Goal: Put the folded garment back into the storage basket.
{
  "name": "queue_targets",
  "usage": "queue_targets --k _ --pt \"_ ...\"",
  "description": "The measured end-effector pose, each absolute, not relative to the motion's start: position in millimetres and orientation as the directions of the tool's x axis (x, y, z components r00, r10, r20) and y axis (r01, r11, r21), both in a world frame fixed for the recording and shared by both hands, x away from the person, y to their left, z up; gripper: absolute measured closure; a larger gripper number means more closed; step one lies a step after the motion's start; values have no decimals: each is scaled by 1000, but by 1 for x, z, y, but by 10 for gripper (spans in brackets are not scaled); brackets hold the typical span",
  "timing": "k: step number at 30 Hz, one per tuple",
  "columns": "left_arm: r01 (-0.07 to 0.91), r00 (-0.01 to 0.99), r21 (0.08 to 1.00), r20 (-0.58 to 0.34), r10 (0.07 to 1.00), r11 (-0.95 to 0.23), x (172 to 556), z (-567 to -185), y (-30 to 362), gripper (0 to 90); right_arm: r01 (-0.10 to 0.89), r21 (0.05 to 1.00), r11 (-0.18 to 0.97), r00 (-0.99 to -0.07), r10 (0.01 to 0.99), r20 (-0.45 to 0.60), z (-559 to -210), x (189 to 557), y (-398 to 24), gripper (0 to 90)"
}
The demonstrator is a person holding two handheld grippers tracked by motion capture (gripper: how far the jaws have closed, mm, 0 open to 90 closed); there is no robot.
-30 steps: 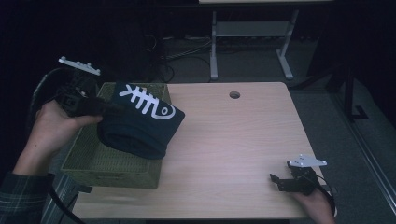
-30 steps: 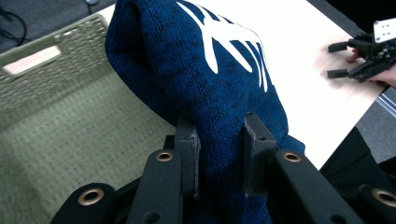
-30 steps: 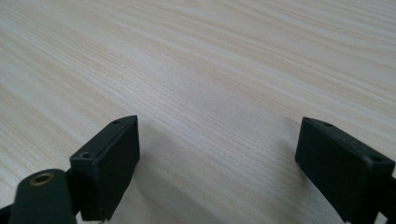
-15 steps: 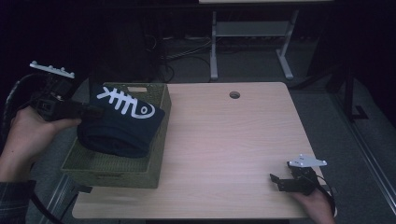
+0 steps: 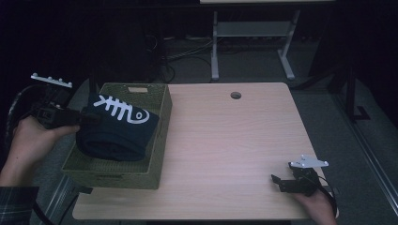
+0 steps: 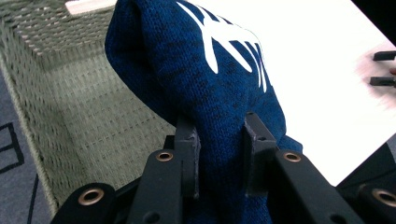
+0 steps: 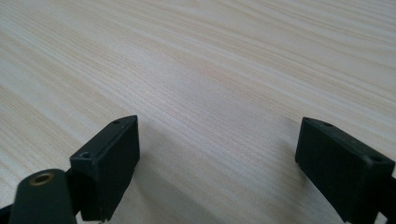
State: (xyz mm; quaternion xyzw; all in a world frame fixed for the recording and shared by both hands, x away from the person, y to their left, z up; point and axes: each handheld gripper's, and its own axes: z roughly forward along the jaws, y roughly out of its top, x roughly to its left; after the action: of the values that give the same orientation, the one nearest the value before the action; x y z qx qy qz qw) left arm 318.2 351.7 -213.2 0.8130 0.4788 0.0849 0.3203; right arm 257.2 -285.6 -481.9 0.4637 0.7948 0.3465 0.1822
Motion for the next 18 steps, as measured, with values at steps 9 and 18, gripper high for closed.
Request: queue_targets --k 9,18 --pt "751 496 583 -190 847 -310 326 -236 361 720 611 719 332 -507 862 32 -482 257 -286 133" --pt "778 473 553 -206 856 -297 335 -260 360 720 612 718 331 -506 862 34 -482 257 -286 134"
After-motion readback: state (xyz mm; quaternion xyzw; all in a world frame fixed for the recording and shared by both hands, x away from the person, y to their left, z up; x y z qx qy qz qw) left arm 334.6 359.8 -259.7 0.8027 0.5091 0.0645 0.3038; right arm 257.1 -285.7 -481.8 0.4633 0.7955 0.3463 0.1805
